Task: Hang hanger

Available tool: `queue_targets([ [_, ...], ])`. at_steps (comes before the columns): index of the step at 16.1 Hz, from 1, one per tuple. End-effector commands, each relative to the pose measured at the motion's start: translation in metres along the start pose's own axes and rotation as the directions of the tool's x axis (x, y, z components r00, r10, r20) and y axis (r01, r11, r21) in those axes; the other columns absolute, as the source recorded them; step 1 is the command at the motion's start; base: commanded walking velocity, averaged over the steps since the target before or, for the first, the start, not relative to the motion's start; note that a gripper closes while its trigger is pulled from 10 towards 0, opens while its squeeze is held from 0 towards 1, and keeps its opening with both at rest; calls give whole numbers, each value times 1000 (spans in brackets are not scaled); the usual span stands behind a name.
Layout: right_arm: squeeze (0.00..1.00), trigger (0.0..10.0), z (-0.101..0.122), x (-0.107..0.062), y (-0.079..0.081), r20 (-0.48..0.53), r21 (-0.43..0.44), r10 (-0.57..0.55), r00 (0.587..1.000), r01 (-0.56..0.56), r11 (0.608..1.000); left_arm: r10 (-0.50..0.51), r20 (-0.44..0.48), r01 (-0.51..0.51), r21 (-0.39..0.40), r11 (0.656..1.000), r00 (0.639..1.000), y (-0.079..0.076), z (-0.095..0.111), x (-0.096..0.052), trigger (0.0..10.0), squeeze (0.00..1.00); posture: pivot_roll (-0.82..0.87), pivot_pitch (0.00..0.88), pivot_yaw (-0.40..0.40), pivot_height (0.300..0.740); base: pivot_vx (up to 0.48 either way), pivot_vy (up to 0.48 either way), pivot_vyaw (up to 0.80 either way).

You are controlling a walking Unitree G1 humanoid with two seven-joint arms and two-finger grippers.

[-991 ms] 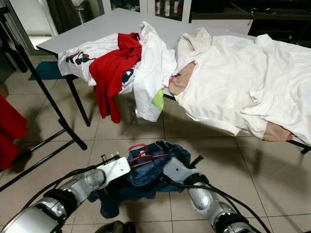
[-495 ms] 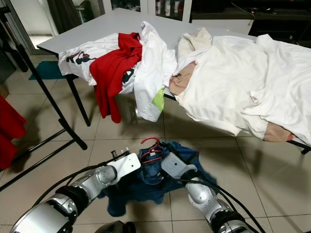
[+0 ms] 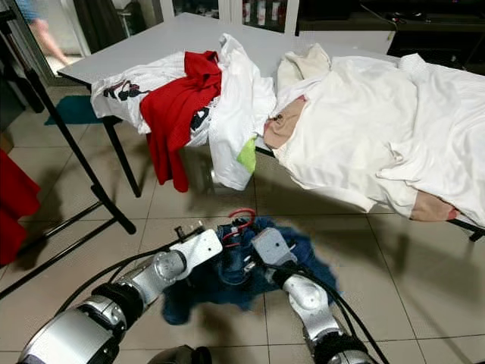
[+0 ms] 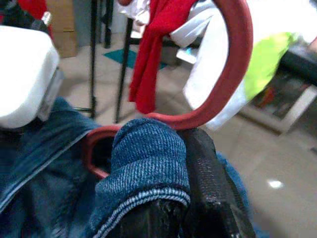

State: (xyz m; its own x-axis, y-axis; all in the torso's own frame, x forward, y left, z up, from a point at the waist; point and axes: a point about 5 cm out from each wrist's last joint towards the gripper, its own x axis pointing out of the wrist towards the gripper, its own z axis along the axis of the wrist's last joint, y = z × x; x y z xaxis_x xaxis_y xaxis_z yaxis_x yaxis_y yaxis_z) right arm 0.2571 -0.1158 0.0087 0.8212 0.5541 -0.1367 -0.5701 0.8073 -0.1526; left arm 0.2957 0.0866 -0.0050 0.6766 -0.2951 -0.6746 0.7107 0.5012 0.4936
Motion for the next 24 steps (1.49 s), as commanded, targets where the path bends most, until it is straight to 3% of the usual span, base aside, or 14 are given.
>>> queue_targets([
  [1,0,0,0,0,6,5,69,71,997,-71,995,47,36,-46,-24,999,998,9,11,1,10000,0,8,0,78,740,0,0,0],
  [3,0,0,0,-2,8,16,135,120,993,-121,983,72,38,-71,-39,997,997,11,10,0,10000,0,9,0,78,740,0,0,0],
  [8,0,0,8,-3,0,56,167,148,987,-155,974,56,52,-52,-63,997,997,1,12,1,10000,0,10,0,55,740,0,0,0],
  [9,0,549,9,-3,0,56,161,153,987,-160,974,51,54,-47,-63,997,997,-1,12,1,10000,0,9,2,53,740,0,0,0],
  [10,0,10000,10,-3,-1,46,137,157,987,-162,977,40,53,-37,-63,997,998,-6,10,2,10000,0,9,5,51,740,0,0,0],
  [17,0,10000,8,-9,-6,-1,75,146,989,-145,987,36,42,-33,-56,998,998,-7,4,1,10000,0,8,3,54,740,0,0,0],
  [19,0,10000,11,-5,-9,-14,1,129,992,-129,992,52,85,-49,-38,998,995,-5,11,1,10000,0,6,1,54,740,0,0,0],
  [24,0,10000,15,-3,-14,-6,-17,87,996,-87,996,79,136,-72,-56,996,988,-6,16,0,10000,0,2,0,51,740,0,0,0],
])
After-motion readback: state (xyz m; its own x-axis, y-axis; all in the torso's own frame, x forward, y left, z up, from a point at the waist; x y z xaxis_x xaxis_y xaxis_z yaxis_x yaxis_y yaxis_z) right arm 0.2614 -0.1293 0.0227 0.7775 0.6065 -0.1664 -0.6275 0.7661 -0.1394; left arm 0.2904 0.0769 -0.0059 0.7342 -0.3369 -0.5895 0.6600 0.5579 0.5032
